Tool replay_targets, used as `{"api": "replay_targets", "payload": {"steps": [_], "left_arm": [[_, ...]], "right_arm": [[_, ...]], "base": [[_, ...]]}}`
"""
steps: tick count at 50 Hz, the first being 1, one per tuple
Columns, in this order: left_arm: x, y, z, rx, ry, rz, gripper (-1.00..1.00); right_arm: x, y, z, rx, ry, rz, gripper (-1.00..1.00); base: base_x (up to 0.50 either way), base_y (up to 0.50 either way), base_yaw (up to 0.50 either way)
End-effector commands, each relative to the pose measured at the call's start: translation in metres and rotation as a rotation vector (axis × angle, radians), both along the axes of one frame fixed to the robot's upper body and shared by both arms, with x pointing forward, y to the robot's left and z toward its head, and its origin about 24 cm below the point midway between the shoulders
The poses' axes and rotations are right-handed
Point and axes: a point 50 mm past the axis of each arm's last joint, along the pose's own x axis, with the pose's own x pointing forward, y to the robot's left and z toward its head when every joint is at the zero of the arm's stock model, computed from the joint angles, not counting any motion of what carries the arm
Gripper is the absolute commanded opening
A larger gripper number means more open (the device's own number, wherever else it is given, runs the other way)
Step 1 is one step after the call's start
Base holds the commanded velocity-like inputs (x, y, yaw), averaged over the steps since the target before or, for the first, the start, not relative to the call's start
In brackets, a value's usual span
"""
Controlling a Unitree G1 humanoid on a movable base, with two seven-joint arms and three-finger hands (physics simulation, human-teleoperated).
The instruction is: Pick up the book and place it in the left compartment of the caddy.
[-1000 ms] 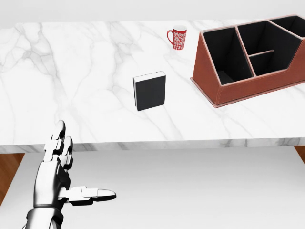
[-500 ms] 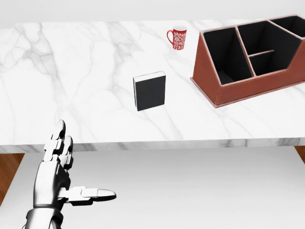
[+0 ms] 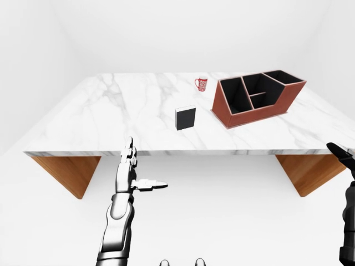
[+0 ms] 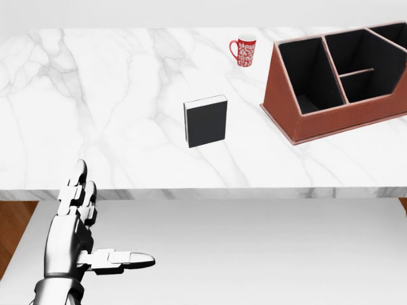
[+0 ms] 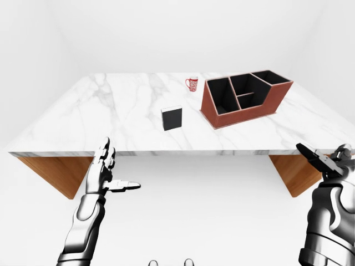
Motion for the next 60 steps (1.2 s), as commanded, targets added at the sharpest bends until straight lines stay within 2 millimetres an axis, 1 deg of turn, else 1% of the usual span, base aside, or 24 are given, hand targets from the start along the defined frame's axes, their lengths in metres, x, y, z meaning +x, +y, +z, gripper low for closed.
{"api": "replay_targets", "payload": {"steps": [1, 8, 10, 42, 46, 60], "left_arm": [[-0.0008, -0.0002, 0.0007, 0.005, 0.000, 0.003, 1.00], [0.0003, 0.0008, -0.0016, 0.005, 0.000, 0.002, 1.00], [-0.0007, -0.0008, 0.0008, 0.006, 0.001, 0.001, 1.00], [-0.0001, 0.0003, -0.0002, 0.006, 0.000, 0.004, 1.00], [-0.0016, -0.0021, 0.0028, 0.008, 0.001, 0.001, 1.00], [-0.0031, -0.0029, 0.0037, 0.007, 0.003, 0.005, 1.00]], "right_arm": [[-0.0010, -0.0002, 0.0007, -0.011, -0.007, -0.005, 1.00], [0.0003, -0.0002, -0.0004, -0.011, -0.007, -0.003, 1.00], [0.0002, -0.0007, 0.0000, -0.008, -0.003, -0.005, 1.00], [0.0001, 0.0008, -0.0001, -0.011, -0.005, 0.007, 1.00], [0.0006, 0.0007, -0.0008, -0.009, -0.004, 0.007, 1.00], [0.0019, 0.0000, -0.0020, -0.005, -0.005, 0.006, 1.00]], "base": [[0.00, 0.00, 0.20], [0.00, 0.00, 0.20], [0.00, 0.00, 0.20], [0.00, 0.00, 0.20], [0.00, 0.00, 0.20], [0.00, 0.00, 0.20]]}}
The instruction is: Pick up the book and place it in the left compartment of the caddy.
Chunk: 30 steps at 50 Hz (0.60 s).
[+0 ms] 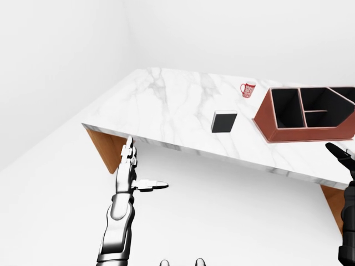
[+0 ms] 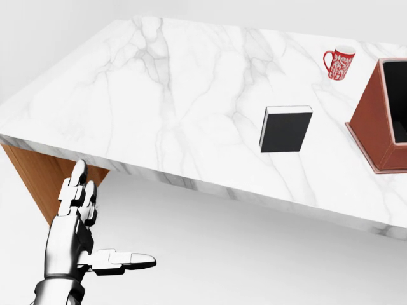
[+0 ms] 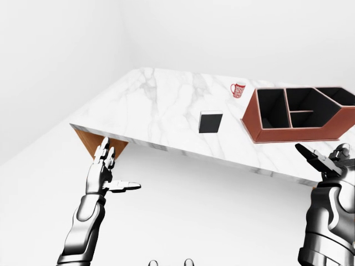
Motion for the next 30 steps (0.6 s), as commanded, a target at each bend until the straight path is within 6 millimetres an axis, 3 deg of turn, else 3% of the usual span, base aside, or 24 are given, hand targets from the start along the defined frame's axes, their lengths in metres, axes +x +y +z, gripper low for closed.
{"api": "replay_targets", "payload": {"steps": [1, 30], "left_arm": [[-0.0011, -0.0011, 0.0015, -0.001, 0.002, 0.002, 1.00], [-0.0002, 0.0002, 0.0011, -0.005, 0.002, 0.003, 1.00]], "right_arm": [[0.0006, -0.0004, -0.0007, 0.002, 0.000, -0.001, 1.00], [0.0009, -0.0013, -0.0007, 0.009, -0.006, -0.006, 1.00]], "base": [[0.00, 0.00, 0.20], [0.00, 0.00, 0.20]]}}
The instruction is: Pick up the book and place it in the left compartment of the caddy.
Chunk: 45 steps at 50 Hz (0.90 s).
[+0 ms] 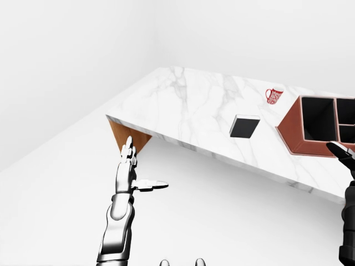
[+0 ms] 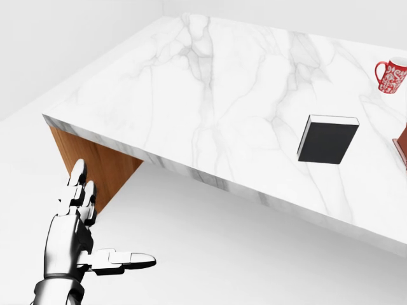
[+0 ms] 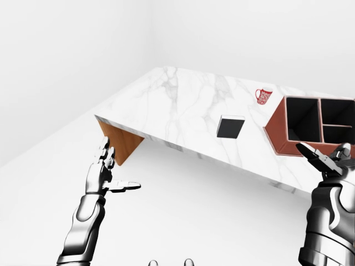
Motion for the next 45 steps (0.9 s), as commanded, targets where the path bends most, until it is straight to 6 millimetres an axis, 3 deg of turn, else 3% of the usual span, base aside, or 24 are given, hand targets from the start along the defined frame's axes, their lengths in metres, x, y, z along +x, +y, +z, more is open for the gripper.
{"api": "replay_targets", "payload": {"steps": [1, 28, 45], "left_arm": [[0.0000, 0.0004, 0.0000, -0.001, -0.001, -0.002, 1.00], [0.0038, 0.0020, -0.0039, 0.004, -0.001, -0.005, 1.00], [0.0034, 0.0016, -0.0038, 0.005, -0.001, -0.005, 1.00]], "right_arm": [[0.0003, -0.0004, 0.0000, 0.001, -0.001, -0.005, 1.00], [0.0026, -0.0017, 0.0005, -0.009, 0.019, -0.052, 1.00], [0.0020, -0.0015, -0.0001, -0.015, 0.018, -0.055, 1.00]], "base": [[0.00, 0.00, 0.20], [0.00, 0.00, 0.03], [0.13, -0.23, 0.00]]}}
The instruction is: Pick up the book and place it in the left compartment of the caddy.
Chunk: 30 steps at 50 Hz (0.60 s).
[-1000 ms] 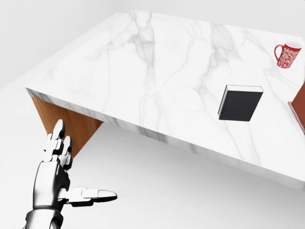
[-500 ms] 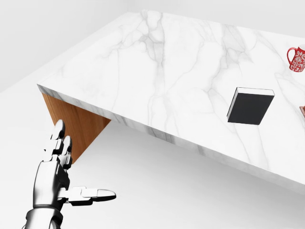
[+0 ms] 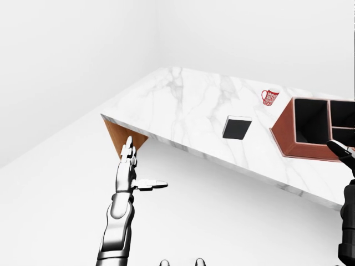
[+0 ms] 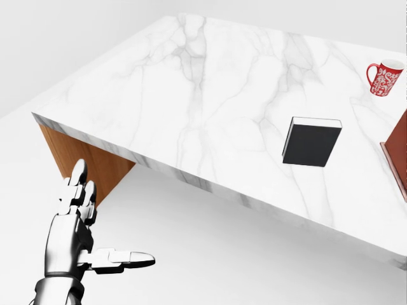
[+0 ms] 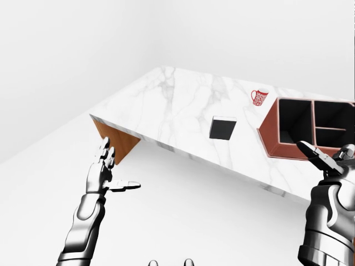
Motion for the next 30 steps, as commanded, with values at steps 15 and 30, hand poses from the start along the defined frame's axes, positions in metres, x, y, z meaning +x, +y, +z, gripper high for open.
{"api": "replay_targets", "payload": {"steps": [15, 30], "left_arm": [[-0.0001, -0.0002, 0.0005, 0.000, -0.002, -0.002, 1.00], [0.0004, -0.0001, 0.0008, -0.003, -0.003, -0.001, 1.00]], "right_arm": [[0.0008, 0.0004, -0.0006, -0.003, 0.001, -0.003, 1.00], [0.0017, 0.0010, -0.0012, -0.006, 0.000, 0.002, 1.00]], "base": [[0.11, -0.21, 0.00], [0.11, -0.21, 0.00]]}}
